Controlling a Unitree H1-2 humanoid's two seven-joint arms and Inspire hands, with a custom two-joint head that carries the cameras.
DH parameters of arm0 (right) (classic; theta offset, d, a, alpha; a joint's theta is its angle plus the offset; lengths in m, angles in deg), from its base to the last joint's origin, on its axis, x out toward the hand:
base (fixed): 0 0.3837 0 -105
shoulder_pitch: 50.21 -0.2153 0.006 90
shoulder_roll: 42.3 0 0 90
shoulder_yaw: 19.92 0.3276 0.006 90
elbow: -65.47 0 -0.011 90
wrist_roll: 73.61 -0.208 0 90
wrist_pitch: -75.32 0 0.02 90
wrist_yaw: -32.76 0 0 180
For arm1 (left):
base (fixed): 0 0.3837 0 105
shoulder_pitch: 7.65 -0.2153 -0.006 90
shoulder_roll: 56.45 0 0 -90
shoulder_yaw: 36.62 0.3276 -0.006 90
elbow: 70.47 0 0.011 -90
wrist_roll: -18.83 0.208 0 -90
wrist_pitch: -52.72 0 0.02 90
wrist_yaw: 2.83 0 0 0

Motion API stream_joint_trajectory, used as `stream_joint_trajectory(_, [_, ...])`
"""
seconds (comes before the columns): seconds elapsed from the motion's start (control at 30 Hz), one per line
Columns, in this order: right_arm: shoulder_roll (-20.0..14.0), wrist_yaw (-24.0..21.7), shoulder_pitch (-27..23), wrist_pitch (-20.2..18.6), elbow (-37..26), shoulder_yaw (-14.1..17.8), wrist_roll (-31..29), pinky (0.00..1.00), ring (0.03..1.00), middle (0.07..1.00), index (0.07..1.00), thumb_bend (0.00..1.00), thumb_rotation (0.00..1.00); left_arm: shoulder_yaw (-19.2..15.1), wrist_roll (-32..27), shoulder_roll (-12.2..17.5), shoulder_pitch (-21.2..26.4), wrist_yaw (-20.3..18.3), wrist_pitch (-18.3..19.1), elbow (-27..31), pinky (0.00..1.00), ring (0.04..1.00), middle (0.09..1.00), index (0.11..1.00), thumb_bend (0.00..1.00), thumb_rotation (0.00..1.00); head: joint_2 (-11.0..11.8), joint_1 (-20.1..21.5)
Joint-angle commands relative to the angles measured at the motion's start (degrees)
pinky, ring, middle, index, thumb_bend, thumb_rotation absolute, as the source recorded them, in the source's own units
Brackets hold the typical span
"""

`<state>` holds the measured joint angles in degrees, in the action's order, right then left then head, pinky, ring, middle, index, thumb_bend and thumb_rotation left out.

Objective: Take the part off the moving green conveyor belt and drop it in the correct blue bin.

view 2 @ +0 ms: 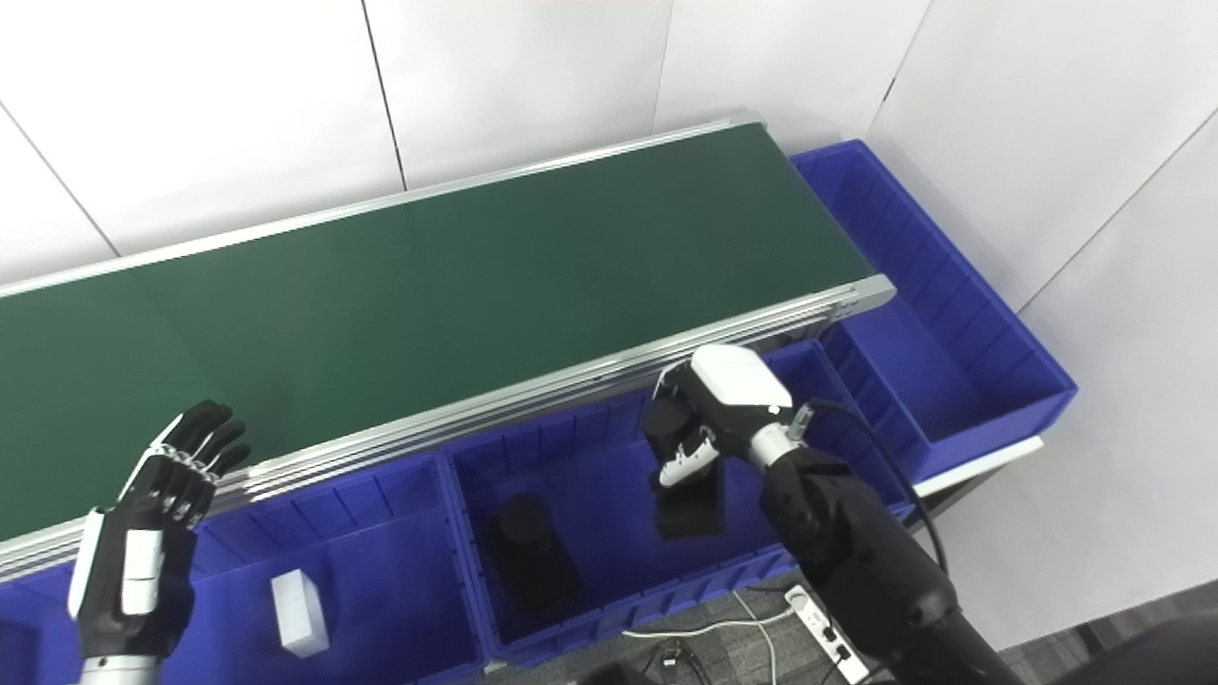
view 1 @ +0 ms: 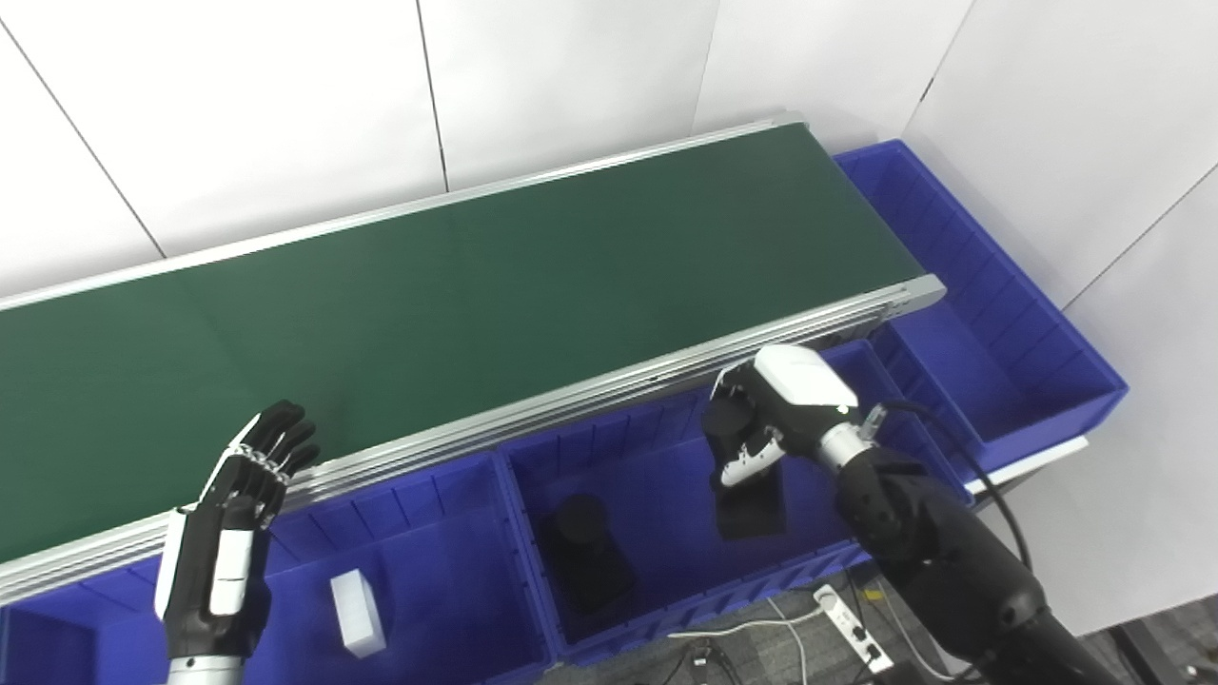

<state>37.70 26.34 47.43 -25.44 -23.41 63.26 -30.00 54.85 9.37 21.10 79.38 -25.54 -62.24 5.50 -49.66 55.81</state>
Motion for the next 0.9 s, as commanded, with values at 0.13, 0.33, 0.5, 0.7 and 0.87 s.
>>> stream_joint_trajectory(0.13, [-0.40, 5.68, -2.72, 3.62, 3.45, -2.07, 0.58, 0.24, 0.286, 0.471, 0.484, 0.53, 0.00, -0.21, 0.52, -0.54, 0.72, -0.62, -1.94, 2.70, 0.81, 0.852, 0.875, 0.838, 0.61, 0.85, -0.31, -0.06])
stream_joint_trajectory(0.33, [-0.64, 8.34, -3.13, 4.10, 5.75, -4.10, 1.10, 0.26, 0.309, 0.447, 0.497, 0.53, 0.00, -0.15, 0.49, -0.33, 0.48, -0.67, -1.91, 3.10, 0.81, 0.851, 0.871, 0.837, 0.60, 0.85, -0.61, -0.33])
stream_joint_trajectory(0.5, [-0.51, 9.22, -3.01, 4.28, 5.99, -4.03, -0.33, 0.31, 0.373, 0.453, 0.513, 0.52, 0.01, -0.01, 0.69, -0.27, 0.14, -0.06, -1.91, 3.47, 0.80, 0.843, 0.864, 0.831, 0.63, 0.84, -0.66, -0.50])
stream_joint_trajectory(0.7, [-0.84, 8.83, -2.50, 4.05, 4.75, -3.65, -2.44, 0.45, 0.539, 0.605, 0.664, 0.85, 0.23, 0.20, 0.74, -0.20, 0.01, -0.03, -1.92, 3.58, 0.81, 0.845, 0.864, 0.830, 0.62, 0.83, -0.66, -0.63])
stream_joint_trajectory(0.87, [-1.36, 8.26, -2.29, 3.45, 4.50, -4.10, -1.91, 0.50, 0.606, 0.673, 0.701, 0.97, 0.38, 0.39, 1.26, -0.17, -0.14, 0.39, -1.95, 3.72, 0.80, 0.845, 0.861, 0.831, 0.64, 0.83, -0.59, -1.09])
